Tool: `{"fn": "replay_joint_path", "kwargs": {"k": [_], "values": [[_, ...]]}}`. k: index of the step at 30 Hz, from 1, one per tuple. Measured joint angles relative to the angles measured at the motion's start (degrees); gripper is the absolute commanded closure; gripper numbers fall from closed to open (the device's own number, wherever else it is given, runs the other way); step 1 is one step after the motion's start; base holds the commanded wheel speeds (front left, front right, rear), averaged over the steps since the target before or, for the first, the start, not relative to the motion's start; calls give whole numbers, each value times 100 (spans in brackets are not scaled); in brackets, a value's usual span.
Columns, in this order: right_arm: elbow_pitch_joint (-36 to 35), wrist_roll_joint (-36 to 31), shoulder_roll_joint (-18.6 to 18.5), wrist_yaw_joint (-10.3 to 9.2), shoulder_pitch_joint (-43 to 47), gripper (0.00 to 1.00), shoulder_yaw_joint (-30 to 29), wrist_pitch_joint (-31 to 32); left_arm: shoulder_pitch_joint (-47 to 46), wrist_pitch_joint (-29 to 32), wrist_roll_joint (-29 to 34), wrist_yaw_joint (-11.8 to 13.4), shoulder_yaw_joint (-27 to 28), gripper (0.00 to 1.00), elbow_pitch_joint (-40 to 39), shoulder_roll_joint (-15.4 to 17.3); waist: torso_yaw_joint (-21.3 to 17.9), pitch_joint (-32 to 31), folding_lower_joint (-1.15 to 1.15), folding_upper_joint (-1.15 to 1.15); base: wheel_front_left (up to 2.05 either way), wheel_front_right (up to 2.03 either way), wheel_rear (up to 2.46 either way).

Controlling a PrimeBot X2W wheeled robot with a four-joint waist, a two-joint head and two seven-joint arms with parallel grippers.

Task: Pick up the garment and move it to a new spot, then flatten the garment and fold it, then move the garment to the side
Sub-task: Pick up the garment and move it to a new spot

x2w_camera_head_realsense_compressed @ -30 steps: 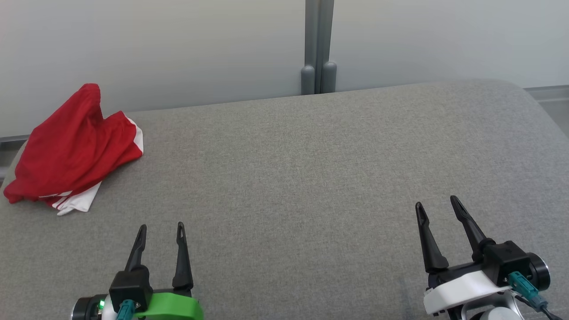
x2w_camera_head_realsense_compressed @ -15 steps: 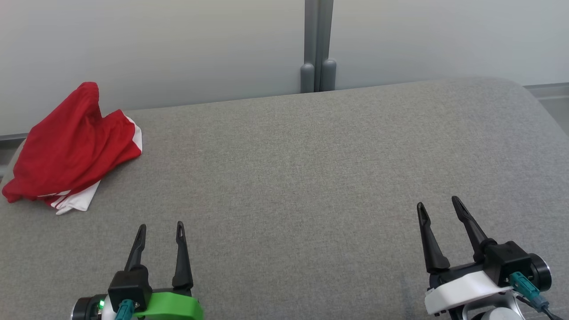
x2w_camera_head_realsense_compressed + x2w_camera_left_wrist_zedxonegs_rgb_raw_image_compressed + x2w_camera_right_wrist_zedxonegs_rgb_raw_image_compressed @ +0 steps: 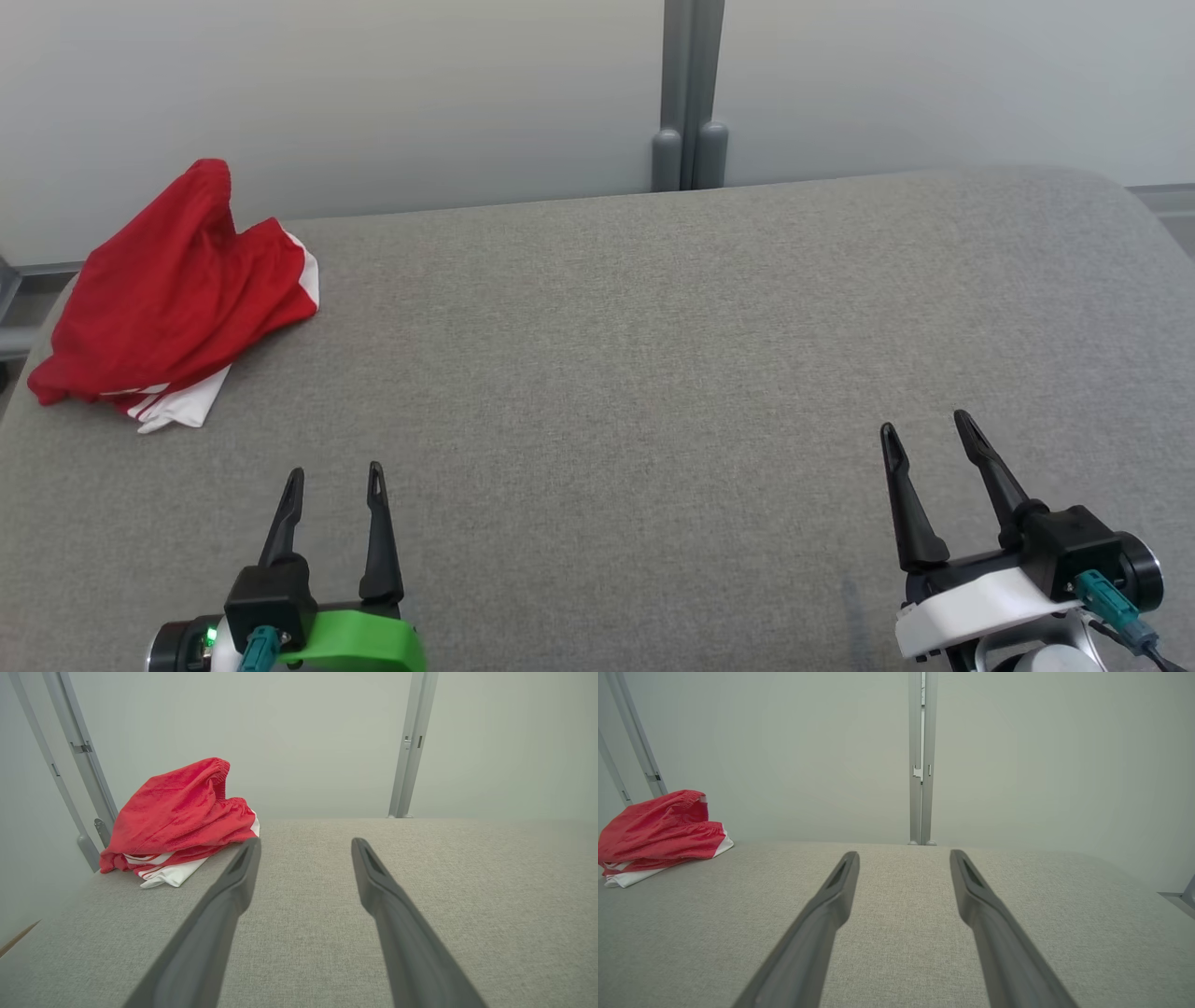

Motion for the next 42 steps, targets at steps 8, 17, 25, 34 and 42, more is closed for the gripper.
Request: {"fn": "replay_joint_path", "kwargs": {"k": [8,17,25,34,42], "values": [[-52,-1,-3,1,12,0,-57,-1,-98,-2,23,0,-1,0,-43,0,339,27,0,0,0,0,0],[-96,1,-2,1,6,0,-26,-2,-119,-3,46,1,78,0,-54,2,1102,83,0,0,0,0,0],[-120,-1,-1,1,-47,0,103,-3,-149,-3,21,0,45,0,-54,4,1897,135,0,0,0,0,0],[-89,-1,1,1,-132,0,258,-3,-148,-3,-24,32,59,0,-96,8,2693,196,0,0,0,0,0],[-73,-8,1,1,-171,0,272,-3,-140,-3,-44,76,69,0,-151,7,2809,260,0,0,0,0,0]]}}
